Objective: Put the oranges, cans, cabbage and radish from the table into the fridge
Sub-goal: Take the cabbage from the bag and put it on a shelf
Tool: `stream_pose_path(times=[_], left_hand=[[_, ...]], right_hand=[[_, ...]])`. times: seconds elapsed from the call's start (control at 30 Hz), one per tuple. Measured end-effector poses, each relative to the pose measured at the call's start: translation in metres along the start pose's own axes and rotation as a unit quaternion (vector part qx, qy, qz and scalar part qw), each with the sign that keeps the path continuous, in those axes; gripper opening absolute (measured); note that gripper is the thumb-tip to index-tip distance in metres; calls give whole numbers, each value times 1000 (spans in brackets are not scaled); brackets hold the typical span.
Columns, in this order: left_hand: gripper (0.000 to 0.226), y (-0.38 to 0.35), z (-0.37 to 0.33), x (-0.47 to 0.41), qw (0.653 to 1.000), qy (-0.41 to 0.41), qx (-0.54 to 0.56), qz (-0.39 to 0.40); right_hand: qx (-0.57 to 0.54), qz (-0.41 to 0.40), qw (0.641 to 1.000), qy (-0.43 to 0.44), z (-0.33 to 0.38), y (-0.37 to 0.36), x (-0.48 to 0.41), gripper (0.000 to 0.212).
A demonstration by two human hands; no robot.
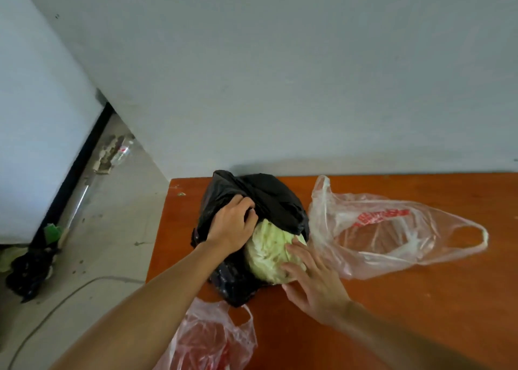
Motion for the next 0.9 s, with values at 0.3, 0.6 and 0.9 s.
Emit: stream_pose_path(times=[0.3, 0.6, 0.9], left_hand=[[50, -38, -5, -24, 947, 42, 81, 307], [74, -21, 12, 43, 968, 74, 106, 217], [59, -16, 0, 49, 978, -43, -31, 204]], right_hand=[[112, 63, 992, 18, 50, -15, 40, 30], [-319, -40, 839, -439, 24, -11, -17, 47], [-394, -78, 816, -416, 56, -48, 23, 57]])
Point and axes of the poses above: each hand's wrist, its own x-axis away from the middle knuckle, its own y-axis out of the back of the hand, z = x × y, the point moved 2 cm from there along -x, towards the middle knuckle, and after that the axes turned 9 degrees about z, right-handed, at the moved point
